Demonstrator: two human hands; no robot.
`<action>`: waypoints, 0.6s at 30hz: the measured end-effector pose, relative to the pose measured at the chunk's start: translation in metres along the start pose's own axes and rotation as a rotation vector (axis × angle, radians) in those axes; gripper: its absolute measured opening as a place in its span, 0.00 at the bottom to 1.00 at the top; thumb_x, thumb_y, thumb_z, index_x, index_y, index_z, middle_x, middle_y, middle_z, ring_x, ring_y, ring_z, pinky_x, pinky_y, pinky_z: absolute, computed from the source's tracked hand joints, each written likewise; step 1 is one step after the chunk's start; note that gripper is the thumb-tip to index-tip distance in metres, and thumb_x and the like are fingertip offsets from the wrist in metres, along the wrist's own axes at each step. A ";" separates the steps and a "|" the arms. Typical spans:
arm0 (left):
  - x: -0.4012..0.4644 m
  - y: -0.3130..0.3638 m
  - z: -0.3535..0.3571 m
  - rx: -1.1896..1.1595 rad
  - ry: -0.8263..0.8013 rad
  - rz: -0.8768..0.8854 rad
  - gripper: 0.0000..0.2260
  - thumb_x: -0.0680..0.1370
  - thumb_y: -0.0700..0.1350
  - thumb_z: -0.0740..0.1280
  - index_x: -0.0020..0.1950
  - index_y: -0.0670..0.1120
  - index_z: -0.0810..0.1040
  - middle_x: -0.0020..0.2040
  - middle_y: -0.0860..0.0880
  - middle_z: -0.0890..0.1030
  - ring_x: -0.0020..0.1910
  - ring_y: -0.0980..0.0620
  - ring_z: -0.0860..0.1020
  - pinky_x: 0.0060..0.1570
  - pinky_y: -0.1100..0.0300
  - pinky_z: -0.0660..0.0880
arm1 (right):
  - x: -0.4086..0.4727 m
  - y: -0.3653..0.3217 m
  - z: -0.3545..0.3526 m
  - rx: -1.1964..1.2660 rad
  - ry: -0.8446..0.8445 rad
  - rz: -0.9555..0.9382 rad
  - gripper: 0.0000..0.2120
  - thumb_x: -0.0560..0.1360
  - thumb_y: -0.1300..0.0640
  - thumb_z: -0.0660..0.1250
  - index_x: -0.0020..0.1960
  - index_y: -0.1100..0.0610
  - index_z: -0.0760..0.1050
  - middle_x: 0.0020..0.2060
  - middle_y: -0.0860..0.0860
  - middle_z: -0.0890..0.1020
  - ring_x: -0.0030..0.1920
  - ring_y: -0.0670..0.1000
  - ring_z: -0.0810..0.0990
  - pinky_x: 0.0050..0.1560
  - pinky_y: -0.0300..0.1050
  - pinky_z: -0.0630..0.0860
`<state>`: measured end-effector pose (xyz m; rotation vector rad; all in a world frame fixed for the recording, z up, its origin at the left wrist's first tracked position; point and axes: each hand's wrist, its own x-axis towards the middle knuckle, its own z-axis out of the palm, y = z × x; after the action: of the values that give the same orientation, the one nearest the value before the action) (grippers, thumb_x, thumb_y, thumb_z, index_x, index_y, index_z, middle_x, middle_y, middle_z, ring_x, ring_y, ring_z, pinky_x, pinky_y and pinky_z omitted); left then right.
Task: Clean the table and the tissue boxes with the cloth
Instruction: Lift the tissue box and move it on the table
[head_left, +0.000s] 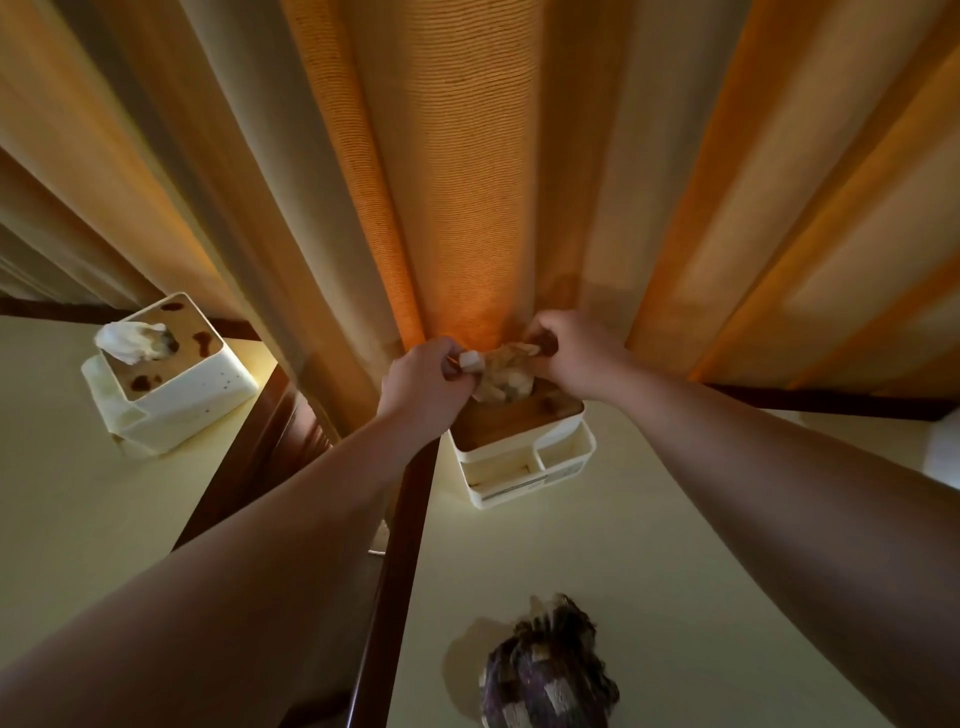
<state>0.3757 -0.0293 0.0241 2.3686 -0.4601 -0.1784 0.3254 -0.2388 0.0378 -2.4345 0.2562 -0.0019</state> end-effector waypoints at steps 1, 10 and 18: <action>0.000 0.001 -0.002 0.004 -0.025 -0.005 0.05 0.77 0.50 0.73 0.50 0.57 0.79 0.43 0.58 0.81 0.45 0.53 0.79 0.49 0.48 0.81 | 0.001 -0.001 -0.002 -0.001 -0.006 -0.002 0.09 0.76 0.53 0.76 0.49 0.45 0.77 0.48 0.46 0.80 0.48 0.49 0.80 0.44 0.44 0.71; -0.004 0.009 -0.006 -0.009 -0.057 -0.020 0.12 0.76 0.49 0.73 0.58 0.55 0.77 0.43 0.56 0.80 0.43 0.56 0.78 0.42 0.56 0.79 | -0.001 -0.003 0.002 0.060 -0.006 0.023 0.09 0.78 0.55 0.74 0.54 0.45 0.76 0.48 0.44 0.80 0.47 0.46 0.79 0.41 0.42 0.72; -0.004 0.012 0.001 0.030 0.018 -0.039 0.11 0.74 0.40 0.72 0.52 0.54 0.77 0.42 0.53 0.81 0.44 0.50 0.80 0.46 0.48 0.82 | -0.005 -0.002 0.004 -0.023 0.045 0.032 0.13 0.75 0.57 0.75 0.54 0.45 0.75 0.49 0.46 0.82 0.47 0.49 0.81 0.38 0.41 0.74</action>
<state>0.3687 -0.0368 0.0311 2.4082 -0.4111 -0.1694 0.3213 -0.2341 0.0359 -2.4551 0.3165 -0.0404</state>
